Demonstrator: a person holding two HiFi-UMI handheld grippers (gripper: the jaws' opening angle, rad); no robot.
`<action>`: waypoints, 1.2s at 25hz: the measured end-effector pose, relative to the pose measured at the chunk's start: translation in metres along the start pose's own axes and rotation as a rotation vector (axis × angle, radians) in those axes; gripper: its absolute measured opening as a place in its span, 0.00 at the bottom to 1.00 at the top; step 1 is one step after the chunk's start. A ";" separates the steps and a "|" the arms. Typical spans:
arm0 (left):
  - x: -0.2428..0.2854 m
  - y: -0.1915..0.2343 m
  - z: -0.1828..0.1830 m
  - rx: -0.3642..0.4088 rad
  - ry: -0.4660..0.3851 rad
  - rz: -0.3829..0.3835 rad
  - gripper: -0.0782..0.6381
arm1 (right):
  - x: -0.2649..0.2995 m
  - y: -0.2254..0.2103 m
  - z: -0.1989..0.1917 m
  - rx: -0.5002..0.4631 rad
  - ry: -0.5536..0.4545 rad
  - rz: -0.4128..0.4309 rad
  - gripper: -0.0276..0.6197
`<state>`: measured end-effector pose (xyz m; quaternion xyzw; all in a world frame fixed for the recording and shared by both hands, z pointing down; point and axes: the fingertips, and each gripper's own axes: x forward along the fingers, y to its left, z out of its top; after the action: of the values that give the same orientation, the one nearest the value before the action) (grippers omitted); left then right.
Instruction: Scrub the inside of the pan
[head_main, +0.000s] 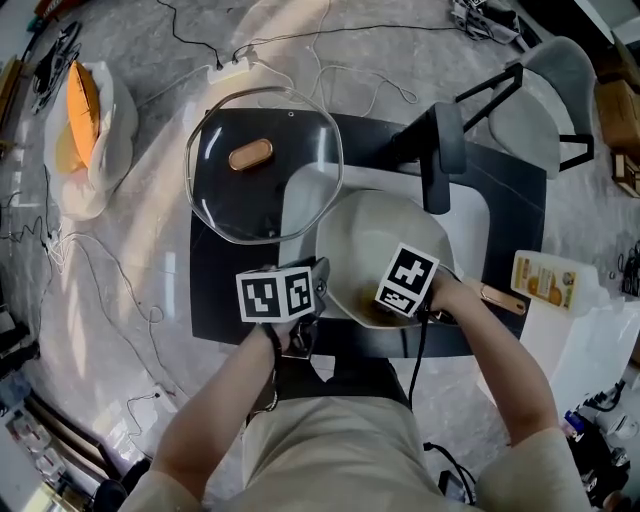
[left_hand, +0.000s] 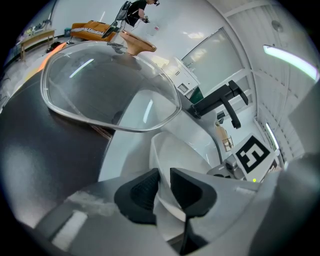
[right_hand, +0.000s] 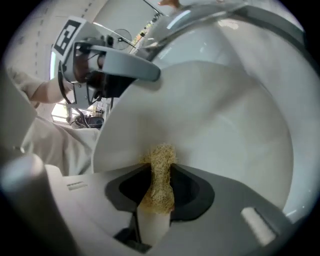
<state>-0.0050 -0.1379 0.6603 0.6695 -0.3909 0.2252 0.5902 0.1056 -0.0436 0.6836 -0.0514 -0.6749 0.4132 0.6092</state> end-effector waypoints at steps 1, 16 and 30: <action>0.000 0.000 0.000 -0.001 0.000 0.000 0.21 | 0.001 0.005 0.012 -0.023 -0.038 -0.002 0.23; -0.008 0.015 0.011 -0.065 -0.037 0.029 0.21 | -0.017 -0.074 0.139 -0.015 -0.516 -0.369 0.23; -0.005 0.010 0.007 0.012 -0.009 0.038 0.21 | -0.048 -0.180 0.043 0.063 -0.236 -0.885 0.24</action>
<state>-0.0170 -0.1435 0.6610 0.6663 -0.4048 0.2356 0.5802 0.1588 -0.2104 0.7612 0.3078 -0.6839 0.1364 0.6473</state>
